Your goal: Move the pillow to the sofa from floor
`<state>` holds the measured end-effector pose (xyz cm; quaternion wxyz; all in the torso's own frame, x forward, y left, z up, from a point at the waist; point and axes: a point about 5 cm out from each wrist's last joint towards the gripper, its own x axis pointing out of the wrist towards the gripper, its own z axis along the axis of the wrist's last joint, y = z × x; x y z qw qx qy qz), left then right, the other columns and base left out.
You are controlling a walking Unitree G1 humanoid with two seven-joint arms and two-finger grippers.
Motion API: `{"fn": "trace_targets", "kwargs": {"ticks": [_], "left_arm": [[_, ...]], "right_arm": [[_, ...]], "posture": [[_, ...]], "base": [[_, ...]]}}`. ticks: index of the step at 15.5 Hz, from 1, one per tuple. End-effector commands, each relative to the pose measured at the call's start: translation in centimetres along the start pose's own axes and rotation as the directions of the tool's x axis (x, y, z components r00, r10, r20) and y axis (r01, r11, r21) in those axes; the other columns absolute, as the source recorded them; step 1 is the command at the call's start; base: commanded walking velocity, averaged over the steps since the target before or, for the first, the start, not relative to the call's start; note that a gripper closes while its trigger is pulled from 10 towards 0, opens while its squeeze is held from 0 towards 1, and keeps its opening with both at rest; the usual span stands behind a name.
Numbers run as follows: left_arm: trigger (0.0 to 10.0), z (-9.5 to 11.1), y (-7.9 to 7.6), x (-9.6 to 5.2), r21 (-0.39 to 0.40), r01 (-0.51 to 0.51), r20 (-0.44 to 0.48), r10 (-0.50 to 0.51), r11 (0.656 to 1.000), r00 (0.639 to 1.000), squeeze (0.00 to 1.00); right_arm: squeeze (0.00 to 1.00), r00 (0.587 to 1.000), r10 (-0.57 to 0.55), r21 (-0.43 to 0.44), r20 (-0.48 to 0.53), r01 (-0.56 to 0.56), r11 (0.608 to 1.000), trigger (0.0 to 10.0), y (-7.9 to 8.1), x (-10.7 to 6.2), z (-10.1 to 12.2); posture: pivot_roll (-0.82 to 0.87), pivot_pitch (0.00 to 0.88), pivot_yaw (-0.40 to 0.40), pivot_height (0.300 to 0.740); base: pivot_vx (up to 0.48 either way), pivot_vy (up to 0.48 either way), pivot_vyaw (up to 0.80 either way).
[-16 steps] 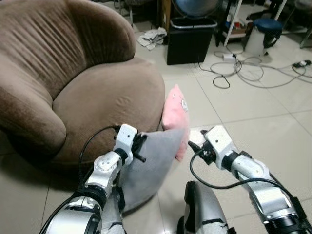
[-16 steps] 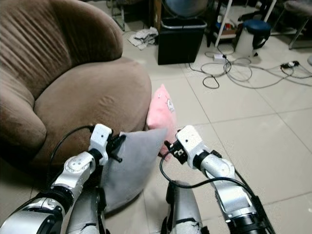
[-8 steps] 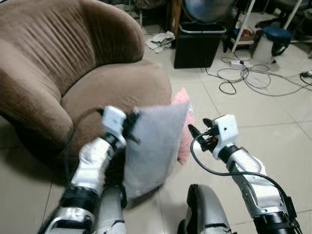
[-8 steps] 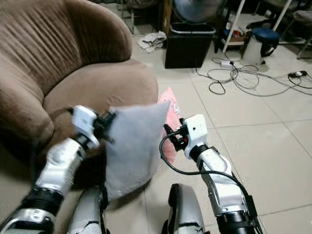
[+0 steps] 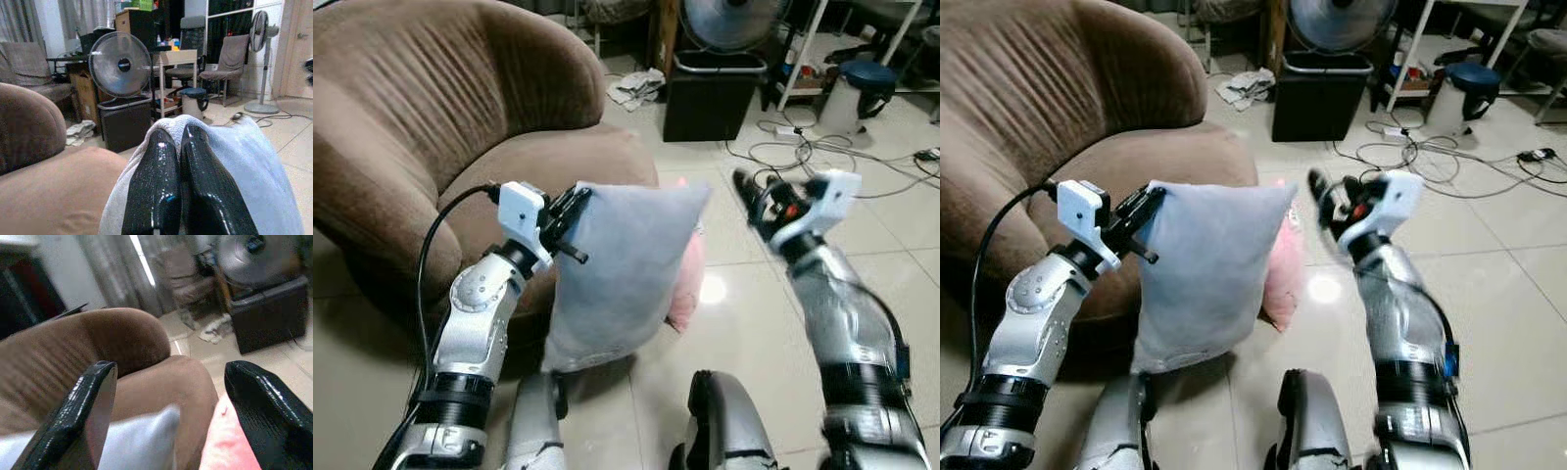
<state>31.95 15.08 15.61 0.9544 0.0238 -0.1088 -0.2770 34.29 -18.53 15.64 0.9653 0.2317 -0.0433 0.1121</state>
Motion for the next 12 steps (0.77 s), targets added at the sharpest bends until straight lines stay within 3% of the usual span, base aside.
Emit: {"fn": "trace_targets", "kwargs": {"ticks": [1,3,6,8,12], "left_arm": [[0.0,1.7,-0.4,0.6,-0.001,0.035,0.07,-0.034,0.999,0.997,0.0],[0.0,2.1,-0.8,0.7,-0.008,0.06,0.08,-0.059,0.998,0.995,0.0],[0.0,2.9,-1.2,1.2,-0.032,0.086,0.114,-0.082,0.996,0.99,0.0],[0.0,3.3,-1.4,1.5,-0.032,0.101,0.128,-0.096,0.994,0.987,0.0],[0.0,3.9,-1.6,1.6,-0.033,0.116,0.141,-0.11,0.993,0.984,0.0]], "right_arm": [[1.0,0.998,-0.067,0.088,-0.02,0.068,0.994,10.0,-1.2,0.3,-0.3],[1.0,0.996,-0.081,0.142,-0.041,0.086,0.986,10.0,-1.7,1.1,-0.2],[1.0,0.994,-0.03,0.36,-0.107,0.067,0.931,10.0,-1.7,2.7,-0.7],[1.0,0.991,0.029,0.46,-0.134,0.037,0.887,10.0,-1.1,3.0,-1.6],[1.0,0.979,0.134,0.657,-0.151,-0.002,0.753,10.0,0.3,2.9,-3.6]], "posture": [[0.06,0.0,-0.038,0.557],[0.05,0.0,-0.035,0.557],[0.05,0.0,-0.025,0.557],[0.05,0.0,-0.029,0.557],[0.07,0.0,-0.033,0.557]], "base": [[0.0,0.0,0.0],[0.0,0.0,0.0],[0.0,0.0,0.0],[0.0,0.0,0.0],[0.0,0.0,0.0]]}}
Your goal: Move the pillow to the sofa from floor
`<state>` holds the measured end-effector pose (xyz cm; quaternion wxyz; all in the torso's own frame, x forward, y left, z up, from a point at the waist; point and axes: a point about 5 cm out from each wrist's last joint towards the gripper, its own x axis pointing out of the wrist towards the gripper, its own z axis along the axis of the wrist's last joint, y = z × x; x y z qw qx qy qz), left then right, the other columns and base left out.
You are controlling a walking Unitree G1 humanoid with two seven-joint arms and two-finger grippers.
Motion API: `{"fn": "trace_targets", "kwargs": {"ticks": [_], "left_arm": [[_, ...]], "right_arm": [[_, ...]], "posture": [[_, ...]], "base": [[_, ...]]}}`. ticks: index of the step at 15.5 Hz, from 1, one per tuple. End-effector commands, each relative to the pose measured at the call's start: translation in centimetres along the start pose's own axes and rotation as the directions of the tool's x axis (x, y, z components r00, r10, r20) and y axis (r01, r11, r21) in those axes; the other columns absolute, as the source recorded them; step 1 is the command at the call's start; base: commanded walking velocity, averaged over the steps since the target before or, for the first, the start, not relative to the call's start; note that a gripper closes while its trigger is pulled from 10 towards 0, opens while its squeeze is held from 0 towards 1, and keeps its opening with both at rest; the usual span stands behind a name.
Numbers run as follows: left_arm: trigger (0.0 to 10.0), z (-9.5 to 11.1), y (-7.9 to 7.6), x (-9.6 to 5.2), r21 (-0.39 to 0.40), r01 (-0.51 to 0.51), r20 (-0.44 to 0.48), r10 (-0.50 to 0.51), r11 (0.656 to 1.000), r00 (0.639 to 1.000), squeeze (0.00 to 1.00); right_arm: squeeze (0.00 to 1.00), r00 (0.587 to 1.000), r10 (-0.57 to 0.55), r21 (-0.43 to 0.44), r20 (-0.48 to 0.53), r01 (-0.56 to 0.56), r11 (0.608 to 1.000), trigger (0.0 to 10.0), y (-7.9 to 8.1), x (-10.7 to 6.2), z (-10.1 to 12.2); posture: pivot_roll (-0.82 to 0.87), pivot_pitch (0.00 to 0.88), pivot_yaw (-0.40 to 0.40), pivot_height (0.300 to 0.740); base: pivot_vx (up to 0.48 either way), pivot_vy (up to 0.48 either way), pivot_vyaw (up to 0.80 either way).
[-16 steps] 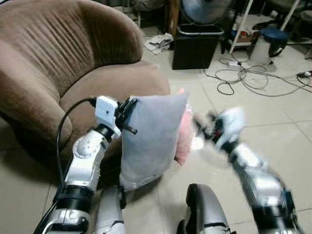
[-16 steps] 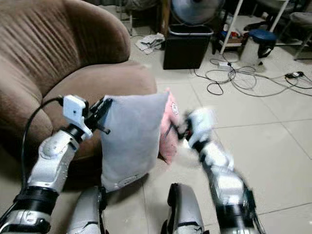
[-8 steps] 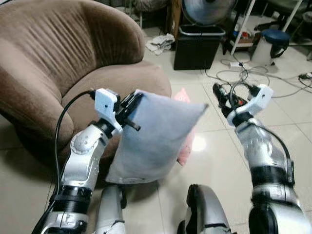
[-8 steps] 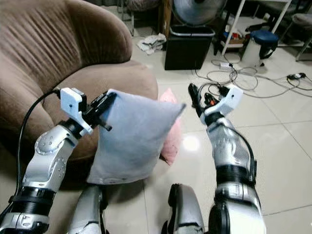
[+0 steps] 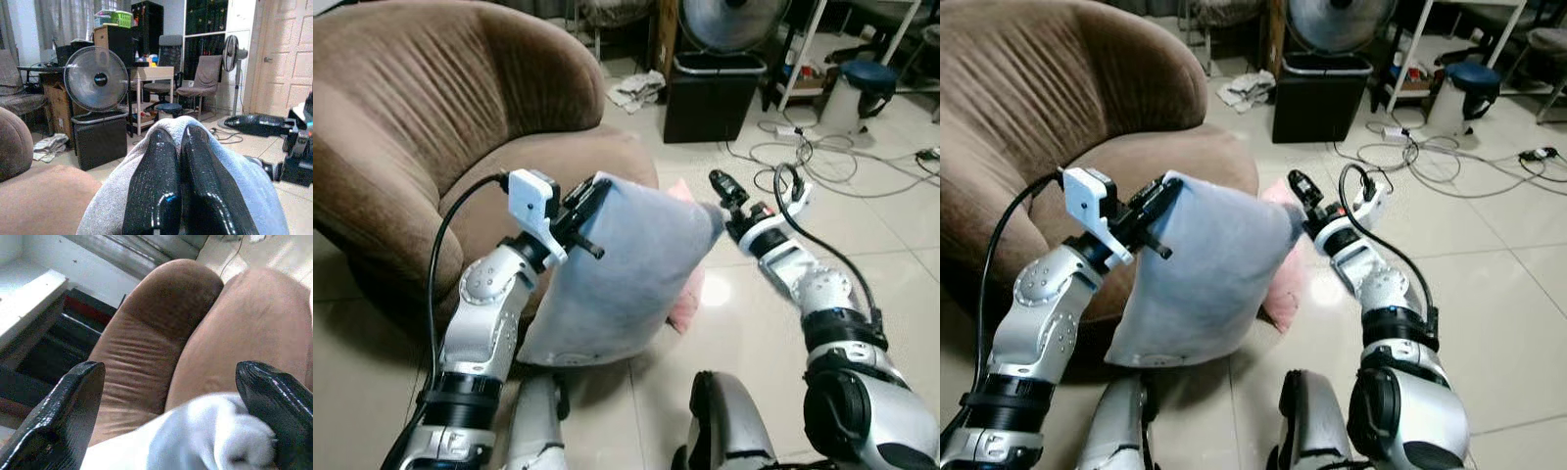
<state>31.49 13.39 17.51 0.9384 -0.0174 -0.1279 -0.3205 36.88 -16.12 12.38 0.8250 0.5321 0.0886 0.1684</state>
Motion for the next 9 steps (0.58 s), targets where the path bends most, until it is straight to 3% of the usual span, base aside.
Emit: {"fn": "trace_targets", "kwargs": {"ticks": [1,2,3,5,8,9], "left_arm": [[0.0,2.2,-0.2,0.9,0.035,0.033,0.081,-0.036,0.999,0.996,0.0],[0.0,2.6,-0.3,0.9,0.024,0.051,0.106,-0.053,0.998,0.993,0.0],[0.0,2.7,-0.4,1.0,0.022,0.057,0.112,-0.059,0.998,0.992,0.0],[0.0,2.9,-0.4,1.2,0.015,0.07,0.124,-0.071,0.997,0.99,0.0],[0.0,3.2,-0.3,1.5,0.015,0.065,0.139,-0.067,0.998,0.988,0.0],[0.0,3.4,-0.2,1.6,0.018,0.059,0.146,-0.061,0.998,0.987,0.0]], "right_arm": [[1.0,1.0,0.009,0.03,0.0,-0.009,1.0,10.0,0.2,0.2,-0.1],[0.22,1.0,-0.012,0.066,-0.008,0.012,0.998,10.0,-0.6,-0.1,-0.7],[0.0,1.0,-0.013,0.083,-0.008,0.014,0.996,10.0,-0.8,-0.2,-0.9],[0.0,1.0,-0.028,0.134,-0.01,0.029,0.991,10.0,-1.3,-0.6,-1.2],[0.0,0.996,-0.059,0.094,-0.065,0.065,0.993,10.0,-1.7,-0.7,-2.0],[0.0,0.995,-0.06,0.107,-0.074,0.068,0.992,6.5,-1.7,-0.6,-2.2]], "posture": [[0.07,0.0,-0.032,0.557],[0.06,0.0,-0.026,0.557],[0.06,0.0,-0.021,0.557],[0.05,0.0,-0.01,0.557],[0.05,0.0,-0.007,0.557],[0.05,0.0,-0.006,0.557]], "base": [[0.0,0.0,0.0],[0.0,0.0,0.0],[0.0,0.0,0.0],[0.0,0.0,0.0],[0.0,0.0,0.0],[0.0,0.0,0.0]]}}
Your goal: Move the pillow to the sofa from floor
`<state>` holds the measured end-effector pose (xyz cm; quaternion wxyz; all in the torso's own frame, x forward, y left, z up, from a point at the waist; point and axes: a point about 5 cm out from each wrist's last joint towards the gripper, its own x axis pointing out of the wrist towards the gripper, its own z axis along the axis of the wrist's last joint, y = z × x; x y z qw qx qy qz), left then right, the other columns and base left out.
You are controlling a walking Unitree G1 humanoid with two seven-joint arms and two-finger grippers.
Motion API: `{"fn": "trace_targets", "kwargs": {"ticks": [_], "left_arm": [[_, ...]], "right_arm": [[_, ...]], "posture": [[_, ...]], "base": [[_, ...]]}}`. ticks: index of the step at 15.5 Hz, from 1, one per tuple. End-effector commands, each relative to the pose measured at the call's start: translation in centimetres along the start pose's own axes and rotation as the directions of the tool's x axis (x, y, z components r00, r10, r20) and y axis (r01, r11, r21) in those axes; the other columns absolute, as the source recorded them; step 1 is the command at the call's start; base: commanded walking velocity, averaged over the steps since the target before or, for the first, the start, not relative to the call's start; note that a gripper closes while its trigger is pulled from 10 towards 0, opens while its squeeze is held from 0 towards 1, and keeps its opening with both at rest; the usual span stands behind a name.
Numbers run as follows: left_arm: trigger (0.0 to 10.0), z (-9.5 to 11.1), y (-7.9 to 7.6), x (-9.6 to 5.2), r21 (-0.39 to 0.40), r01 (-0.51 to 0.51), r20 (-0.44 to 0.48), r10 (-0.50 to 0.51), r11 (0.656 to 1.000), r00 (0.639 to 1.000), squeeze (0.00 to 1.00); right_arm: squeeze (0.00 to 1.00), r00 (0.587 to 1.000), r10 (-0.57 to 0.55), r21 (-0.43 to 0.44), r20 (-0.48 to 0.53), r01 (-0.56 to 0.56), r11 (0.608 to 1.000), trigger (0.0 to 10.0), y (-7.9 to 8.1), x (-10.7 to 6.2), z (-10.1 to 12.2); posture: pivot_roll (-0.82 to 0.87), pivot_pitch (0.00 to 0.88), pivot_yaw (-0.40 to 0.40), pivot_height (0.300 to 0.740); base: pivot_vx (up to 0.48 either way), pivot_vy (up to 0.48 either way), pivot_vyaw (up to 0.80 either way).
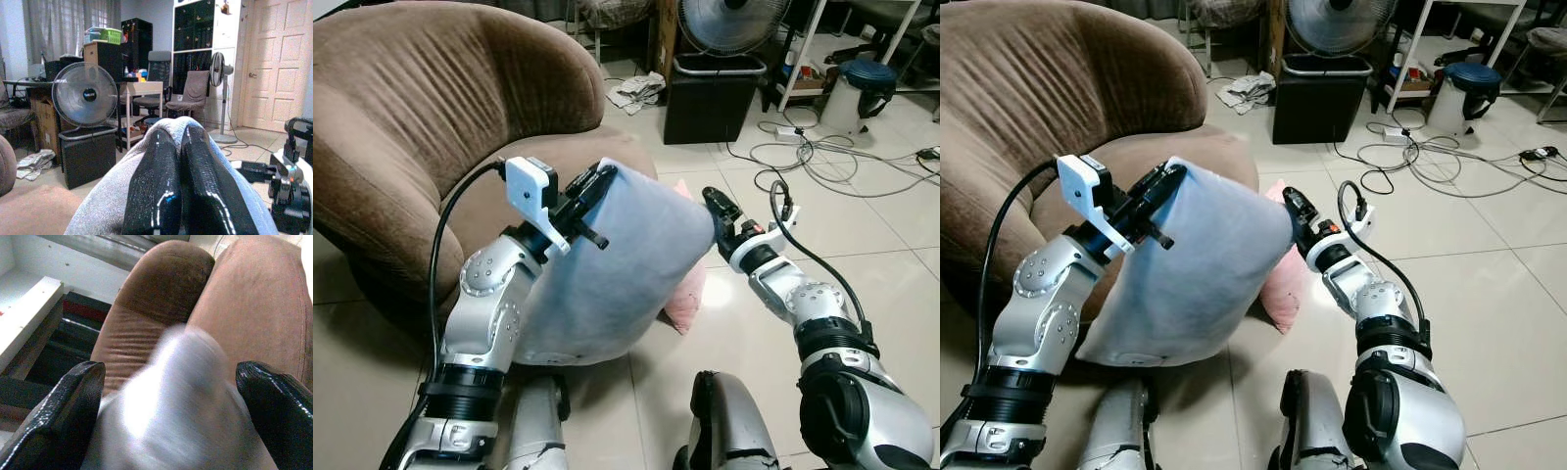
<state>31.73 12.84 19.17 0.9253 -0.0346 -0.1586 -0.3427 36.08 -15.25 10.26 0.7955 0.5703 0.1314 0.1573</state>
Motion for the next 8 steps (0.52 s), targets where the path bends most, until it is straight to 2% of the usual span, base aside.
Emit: {"fn": "trace_targets", "kwargs": {"ticks": [1,2,8], "left_arm": [[0.0,1.9,0.1,0.79,0.034,0.009,0.079,-0.012,0.999,0.997,0.0],[0.0,1.99,0.2,0.85,0.034,0.003,0.085,-0.006,0.999,0.996,0.0],[0.0,2.16,0.48,0.91,0.042,-0.015,0.093,0.011,0.999,0.996,0.0]], "right_arm": [[0.0,1.0,-0.018,0.006,-0.021,0.018,1.0,6.5,-0.28,-0.13,-0.41],[0.0,0.999,-0.017,0.016,-0.034,0.017,1.0,0.0,-0.32,-0.13,-0.63],[0.0,0.998,0.029,0.03,-0.05,-0.028,0.999,0.0,0.26,0.07,-1.09]], "posture": [[0.05,0.0,-0.006,0.557],[0.05,0.0,-0.008,0.557],[0.06,0.0,-0.015,0.557]], "base": [[0.0,0.0,0.0],[0.0,0.0,0.0],[0.0,0.0,0.0]]}}
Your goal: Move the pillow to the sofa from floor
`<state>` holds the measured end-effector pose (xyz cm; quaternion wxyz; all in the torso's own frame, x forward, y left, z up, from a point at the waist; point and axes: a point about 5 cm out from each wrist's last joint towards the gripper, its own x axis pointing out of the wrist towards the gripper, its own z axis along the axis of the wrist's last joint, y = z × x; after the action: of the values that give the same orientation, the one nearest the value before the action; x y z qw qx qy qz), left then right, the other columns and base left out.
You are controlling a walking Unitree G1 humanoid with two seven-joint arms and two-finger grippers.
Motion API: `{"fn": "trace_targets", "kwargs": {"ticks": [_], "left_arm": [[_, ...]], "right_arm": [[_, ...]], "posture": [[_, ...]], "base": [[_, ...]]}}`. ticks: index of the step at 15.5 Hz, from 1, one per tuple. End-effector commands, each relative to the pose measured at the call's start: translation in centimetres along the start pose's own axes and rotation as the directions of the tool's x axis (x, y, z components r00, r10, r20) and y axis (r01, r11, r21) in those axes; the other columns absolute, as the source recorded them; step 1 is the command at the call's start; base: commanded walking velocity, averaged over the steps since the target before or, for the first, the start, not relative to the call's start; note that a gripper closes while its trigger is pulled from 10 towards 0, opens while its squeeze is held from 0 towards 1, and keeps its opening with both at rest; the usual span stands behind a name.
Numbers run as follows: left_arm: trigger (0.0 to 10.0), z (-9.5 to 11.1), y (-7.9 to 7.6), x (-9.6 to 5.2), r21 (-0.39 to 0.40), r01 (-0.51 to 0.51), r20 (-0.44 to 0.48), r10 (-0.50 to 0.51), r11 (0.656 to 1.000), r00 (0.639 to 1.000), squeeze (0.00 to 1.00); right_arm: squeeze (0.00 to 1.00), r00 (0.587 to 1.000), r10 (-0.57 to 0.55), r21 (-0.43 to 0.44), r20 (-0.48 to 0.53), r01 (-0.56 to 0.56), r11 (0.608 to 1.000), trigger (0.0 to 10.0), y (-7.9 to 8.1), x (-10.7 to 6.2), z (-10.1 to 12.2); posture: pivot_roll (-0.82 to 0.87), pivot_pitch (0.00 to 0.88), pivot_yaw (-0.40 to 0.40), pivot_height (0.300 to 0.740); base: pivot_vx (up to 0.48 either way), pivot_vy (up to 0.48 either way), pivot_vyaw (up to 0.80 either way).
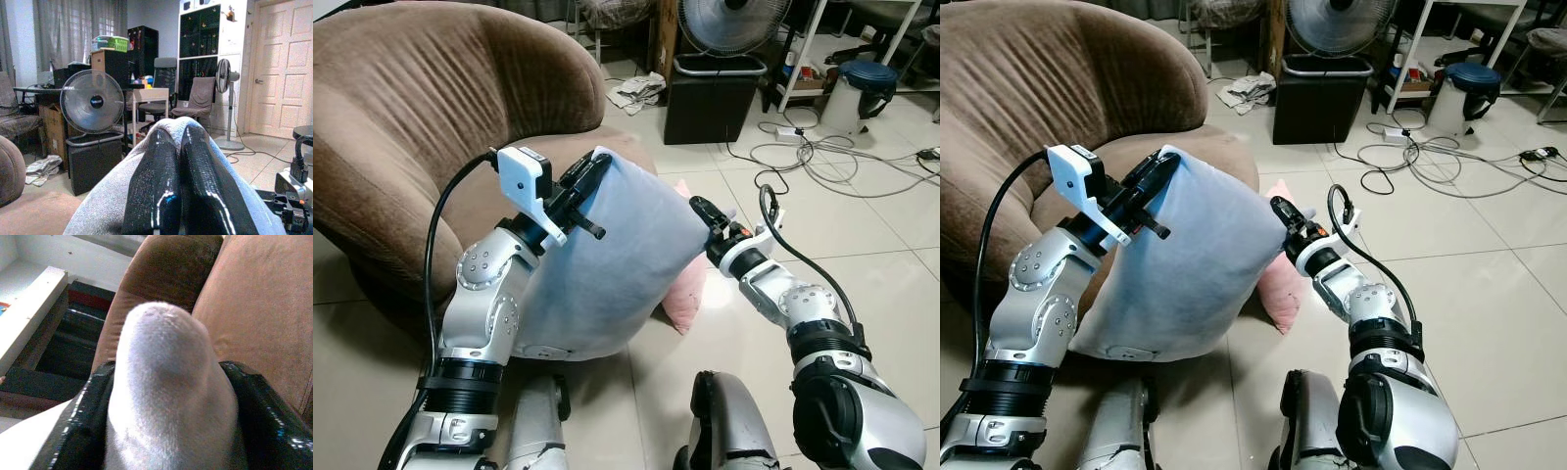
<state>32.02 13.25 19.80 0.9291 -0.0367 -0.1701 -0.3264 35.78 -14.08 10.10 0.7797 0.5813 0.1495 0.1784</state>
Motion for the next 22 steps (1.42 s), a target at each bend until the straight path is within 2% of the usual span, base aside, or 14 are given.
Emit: {"fn": "trace_targets", "kwargs": {"ticks": [1,5,9,10,11,13,14,15,17,18,19,20,21,22], "left_arm": [[0.0,1.4,-0.1,0.7,0.035,0.018,0.065,-0.02,0.999,0.998,0.0],[0.0,1.1,0.1,0.6,0.048,0.006,0.046,-0.008,0.999,0.999,0.0],[0.0,0.6,0.2,0.1,0.062,-0.013,0.024,0.012,0.998,1.0,0.0],[0.0,0.1,0.3,-0.4,0.077,-0.041,-0.001,0.041,0.996,0.999,0.0],[0.0,-0.5,0.5,-1.1,0.11,-0.071,-0.042,0.076,0.991,0.996,0.0],[0.0,-1.0,0.9,-2.3,0.156,-0.134,-0.086,0.149,0.979,0.985,0.0],[0.0,-1.0,0.8,-3.8,0.175,-0.191,-0.109,0.211,0.966,0.971,0.0],[0.0,-0.9,0.2,-4.3,0.166,-0.205,-0.107,0.224,0.965,0.969,0.0],[0.0,-0.8,0.3,-4.4,0.158,-0.288,-0.091,0.305,0.944,0.948,0.0],[3.6,-0.9,1.6,-4.7,0.218,-0.414,-0.107,0.444,0.884,0.89,0.0],[10.0,-1.5,2.4,-5.0,0.23,-0.452,-0.205,0.497,0.862,0.844,0.0],[10.0,-1.4,2.4,-5.0,0.227,-0.444,-0.218,0.49,0.867,0.844,0.0],[10.0,-0.9,2.4,-4.6,0.272,-0.433,-0.203,0.491,0.86,0.847,0.0],[10.0,-0.8,2.5,-4.4,0.293,-0.433,-0.205,0.499,0.852,0.842,0.0]], "right_arm": [[0.0,1.0,0.01,-0.007,0.007,-0.01,1.0,0.0,0.1,-0.2,0.2],[0.0,1.0,0.028,-0.008,0.002,-0.028,1.0,0.0,0.2,-0.2,-0.4],[0.0,0.997,0.079,-0.046,0.026,-0.078,0.996,0.0,1.4,-0.2,0.0],[0.0,0.997,0.075,-0.097,0.02,-0.073,0.993,0.0,1.9,-0.2,-0.1],[0.0,0.998,0.06,-0.228,-0.002,-0.059,0.972,0.0,2.6,-0.3,-0.2],[0.0,0.991,0.128,-0.419,0.048,-0.097,0.903,0.0,4.7,-0.7,0.4],[0.0,0.98,0.181,-0.557,0.08,-0.106,0.823,0.0,6.3,-1.3,0.9],[0.0,0.981,0.192,-0.642,0.042,-0.121,0.757,0.0,7.1,-1.6,0.3],[0.0,0.989,0.14,-0.783,0.049,-0.049,0.62,0.0,7.3,-1.8,-0.5],[0.0,0.99,0.083,-0.826,0.113,0.047,0.561,5.1,7.1,-1.7,-0.2],[0.0,0.993,0.052,-0.87,0.102,0.064,0.489,10.0,7.0,-1.5,-0.5],[0.0,0.995,0.064,-0.886,0.071,0.033,0.463,10.0,7.2,-1.5,-0.7],[0.0,0.998,0.037,-0.926,0.041,0.024,0.377,10.0,7.1,-1.4,-0.8],[0.0,0.997,0.048,-0.928,0.055,0.034,0.372,10.0,7.3,-1.3,-0.7]], "posture": [[0.06,0.0,-0.015,0.557],[0.06,0.0,-0.016,0.557],[0.06,0.0,-0.018,0.557],[0.06,0.0,-0.022,0.557],[0.07,0.0,-0.032,0.557],[0.08,0.0,-0.042,0.557],[0.09,0.0,-0.046,0.557],[0.09,0.0,-0.049,0.557],[0.09,0.0,-0.051,0.557],[0.09,0.0,-0.051,0.557],[0.09,0.0,-0.053,0.557],[0.09,0.0,-0.053,0.557],[0.1,0.0,-0.058,0.557],[0.1,0.0,-0.058,0.557]], "base": [[0.0,0.0,0.0],[0.0,0.0,0.0],[0.0,0.0,0.0],[0.0,0.0,0.0],[0.0,0.0,0.0],[0.0,0.0,0.0],[0.0,0.0,0.0],[0.0,0.0,0.0],[0.0,0.0,0.0],[0.0,0.0,0.0],[0.0,0.0,0.0],[0.0,0.0,0.0],[0.0,0.0,0.0],[0.0,0.0,0.0]]}}
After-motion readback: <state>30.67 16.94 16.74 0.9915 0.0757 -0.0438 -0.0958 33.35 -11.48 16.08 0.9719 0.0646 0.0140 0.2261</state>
